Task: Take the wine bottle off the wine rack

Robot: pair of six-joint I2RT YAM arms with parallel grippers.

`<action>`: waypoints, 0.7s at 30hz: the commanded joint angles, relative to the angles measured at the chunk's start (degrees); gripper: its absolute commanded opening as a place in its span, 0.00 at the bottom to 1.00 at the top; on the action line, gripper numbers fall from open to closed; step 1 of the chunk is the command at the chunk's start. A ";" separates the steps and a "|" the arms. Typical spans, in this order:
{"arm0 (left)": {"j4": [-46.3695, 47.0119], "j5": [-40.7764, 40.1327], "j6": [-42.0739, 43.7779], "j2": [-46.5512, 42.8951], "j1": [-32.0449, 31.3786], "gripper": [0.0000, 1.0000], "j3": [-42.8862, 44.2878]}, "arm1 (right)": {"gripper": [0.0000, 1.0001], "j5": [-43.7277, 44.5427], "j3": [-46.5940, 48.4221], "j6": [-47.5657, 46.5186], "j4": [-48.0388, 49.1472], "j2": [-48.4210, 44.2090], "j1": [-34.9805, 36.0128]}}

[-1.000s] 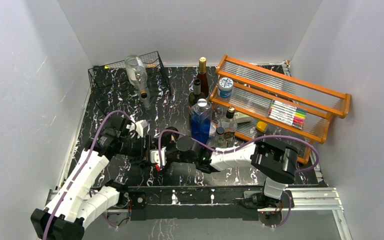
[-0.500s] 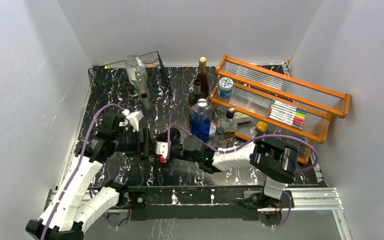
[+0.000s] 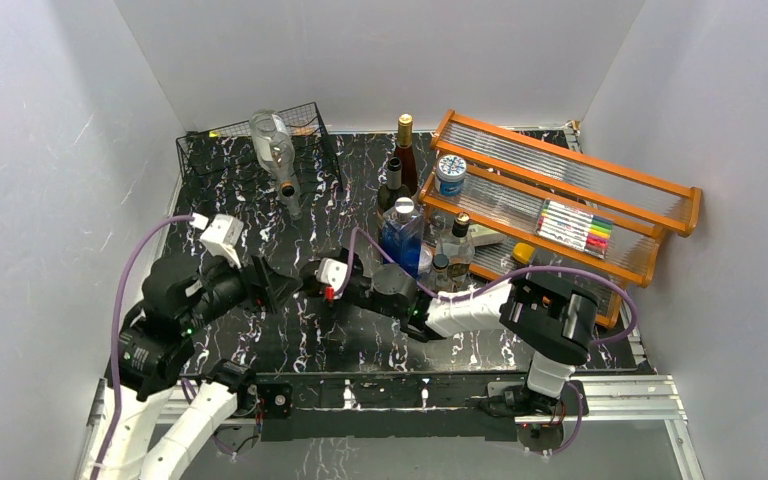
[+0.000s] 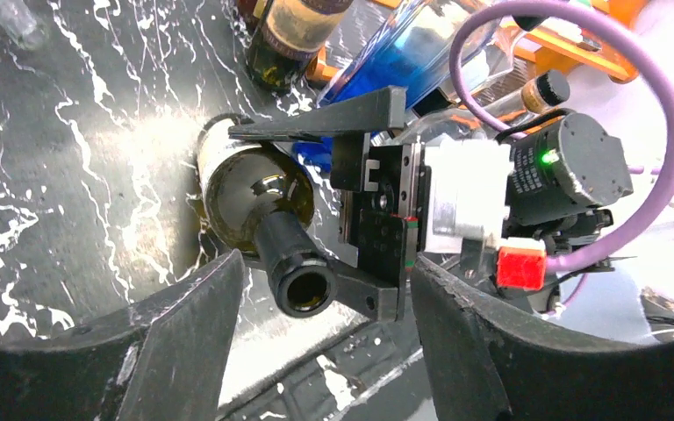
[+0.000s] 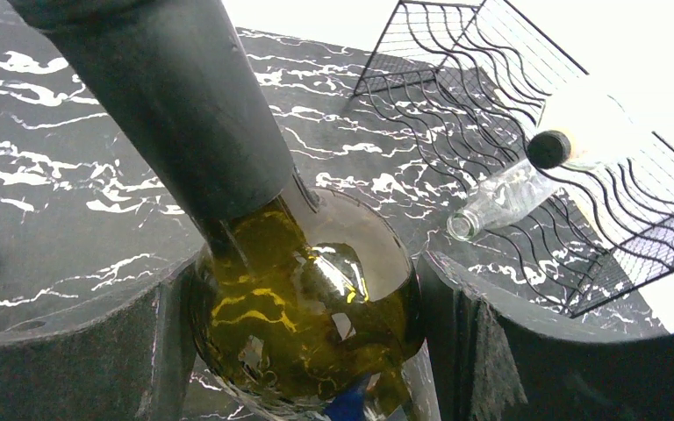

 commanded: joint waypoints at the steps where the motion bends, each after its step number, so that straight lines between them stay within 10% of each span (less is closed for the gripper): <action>1: 13.28 1.96 3.87 -4.41 -0.34 0.67 -7.77 | 0.60 4.29 2.07 7.11 4.47 0.67 -0.10; 11: 23.41 0.27 12.75 -0.81 -0.34 0.62 -14.53 | 0.60 5.65 5.99 9.52 0.34 0.80 -0.41; 21: 22.91 -1.95 13.72 0.99 -0.32 0.08 -12.98 | 0.73 7.71 10.15 10.67 -8.42 -0.01 -0.29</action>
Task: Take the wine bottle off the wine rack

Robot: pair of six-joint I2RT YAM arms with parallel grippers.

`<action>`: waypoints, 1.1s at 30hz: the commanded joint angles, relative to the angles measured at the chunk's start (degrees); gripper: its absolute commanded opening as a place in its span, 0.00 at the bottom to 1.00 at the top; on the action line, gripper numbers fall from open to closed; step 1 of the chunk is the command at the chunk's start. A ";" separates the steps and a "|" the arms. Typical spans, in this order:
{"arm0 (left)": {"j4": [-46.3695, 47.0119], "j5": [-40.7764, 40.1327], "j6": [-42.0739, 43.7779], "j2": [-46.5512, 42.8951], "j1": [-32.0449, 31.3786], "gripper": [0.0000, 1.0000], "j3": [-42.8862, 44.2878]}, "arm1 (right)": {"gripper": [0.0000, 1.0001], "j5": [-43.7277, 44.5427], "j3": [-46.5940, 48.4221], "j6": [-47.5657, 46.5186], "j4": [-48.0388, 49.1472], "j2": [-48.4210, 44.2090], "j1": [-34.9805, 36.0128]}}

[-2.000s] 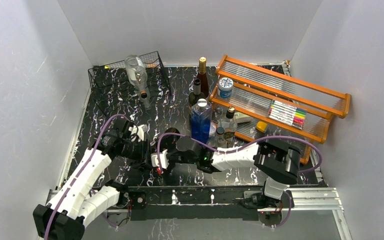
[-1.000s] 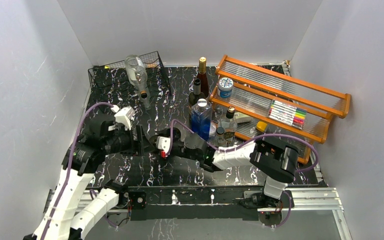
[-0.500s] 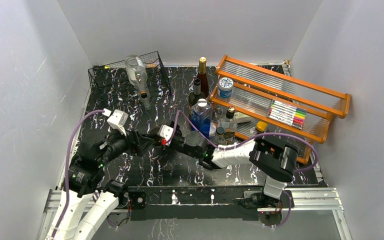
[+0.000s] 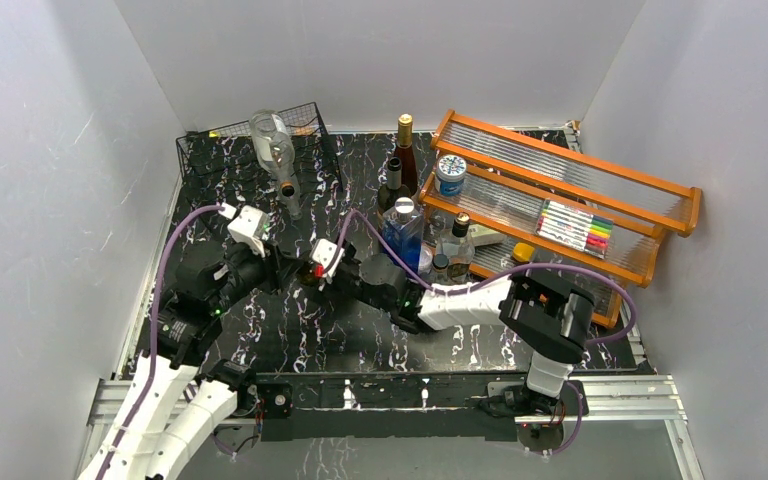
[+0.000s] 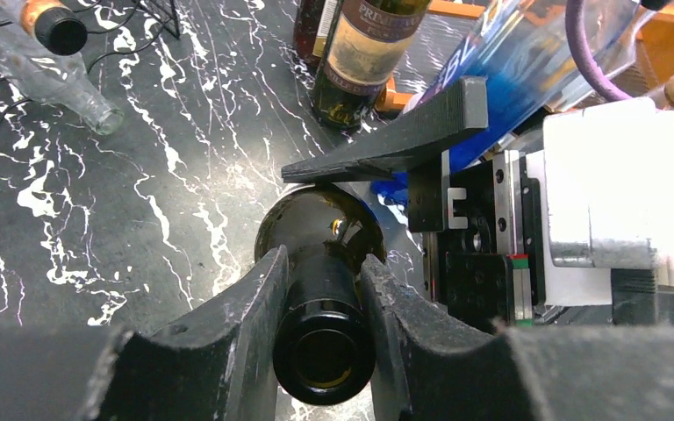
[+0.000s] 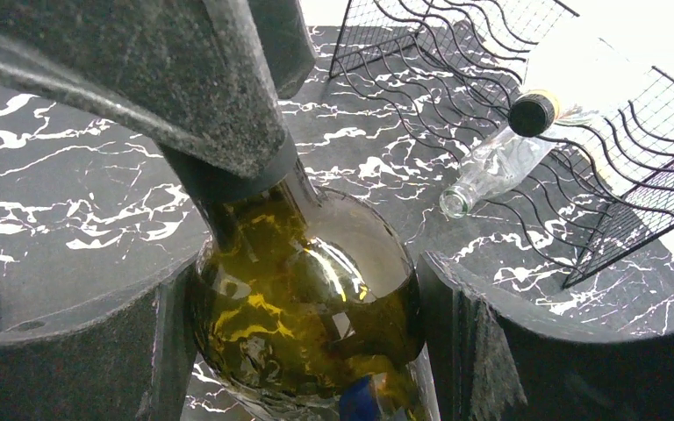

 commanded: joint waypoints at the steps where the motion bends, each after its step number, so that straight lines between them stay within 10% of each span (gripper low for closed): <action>1: 1.20 0.19 0.83 0.25 -0.45 0.01 1.92 | 0.83 1.50 5.59 3.76 -4.60 -1.49 0.15; 3: 0.58 -0.54 0.46 1.17 -0.34 0.00 2.90 | 0.98 1.49 7.60 5.26 -10.19 -2.72 0.16; 18: -6.35 -13.17 0.63 16.06 -10.13 0.00 20.61 | 0.98 0.36 29.88 14.17 -61.82 -22.67 0.41; 33: -9.79 -13.82 4.55 48.15 -15.15 0.00 48.82 | 0.98 11.91 27.07 24.65 -65.32 -38.92 0.42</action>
